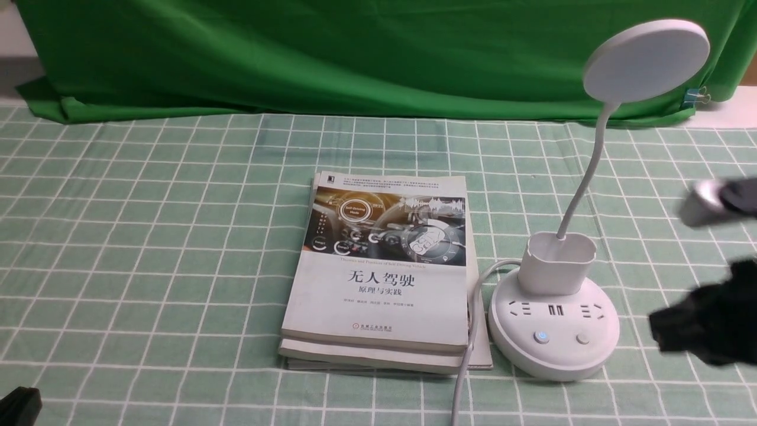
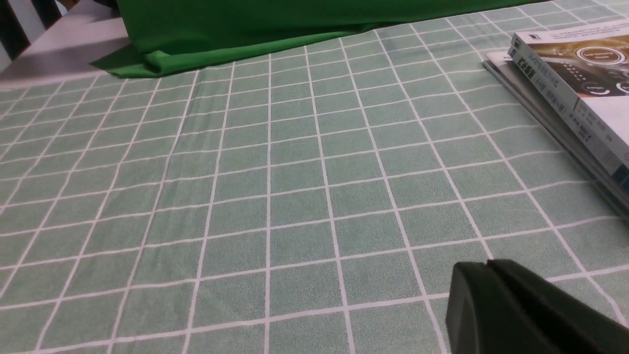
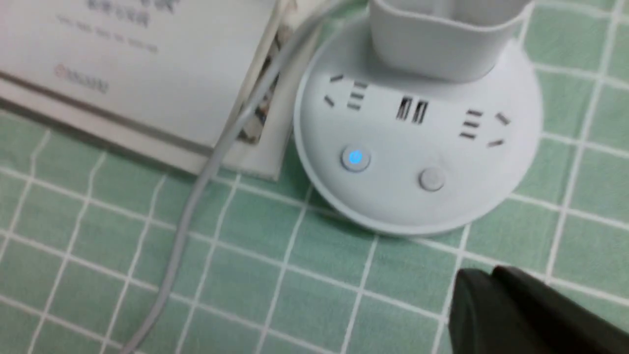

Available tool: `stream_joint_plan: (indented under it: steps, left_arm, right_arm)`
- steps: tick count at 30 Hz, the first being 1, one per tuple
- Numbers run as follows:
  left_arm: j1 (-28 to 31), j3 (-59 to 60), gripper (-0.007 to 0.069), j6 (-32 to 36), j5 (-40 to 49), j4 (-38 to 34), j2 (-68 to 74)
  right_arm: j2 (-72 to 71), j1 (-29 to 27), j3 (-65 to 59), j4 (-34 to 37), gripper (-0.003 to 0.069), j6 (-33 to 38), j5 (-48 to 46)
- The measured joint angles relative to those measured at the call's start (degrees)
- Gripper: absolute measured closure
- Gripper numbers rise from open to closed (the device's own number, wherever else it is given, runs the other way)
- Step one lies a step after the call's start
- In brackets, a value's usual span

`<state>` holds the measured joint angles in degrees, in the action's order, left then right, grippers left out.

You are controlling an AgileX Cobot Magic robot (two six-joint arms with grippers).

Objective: Turn off the desk lamp on the blue coffee tablecloth by hand.

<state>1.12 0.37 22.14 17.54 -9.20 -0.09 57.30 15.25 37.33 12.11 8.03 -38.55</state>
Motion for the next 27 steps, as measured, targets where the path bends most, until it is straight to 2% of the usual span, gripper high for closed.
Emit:
stream_joint_plan:
  steps: [6, 12, 18, 21, 27]
  left_arm:
    - [0.0, 0.0, 0.0624, 0.0, 0.0, 0.0, 0.0]
    - [0.0, 0.0, 0.0624, 0.0, 0.0, 0.0, 0.0]
    - [0.0, 0.0, 0.0624, 0.0, 0.0, 0.0, 0.0]
    - [0.0, 0.0, 0.0624, 0.0, 0.0, 0.0, 0.0]
    - [0.0, 0.0, 0.0624, 0.0, 0.0, -0.1, 0.0]
  right_arm:
    - [-11.9, 0.0, -8.8, 0.5, 0.0589, -6.6, 4.7]
    - [-19.4, 0.0, -10.7, 0.1, 0.0573, -8.0, 5.6]
    - [-22.1, 0.0, -12.0, -2.5, 0.0624, -8.0, 11.9]
    - [-26.0, -2.7, -18.1, -4.1, 0.0628, -7.0, 21.1]
    - [-38.7, -8.5, -31.7, -4.4, 0.0629, -5.2, 30.1]
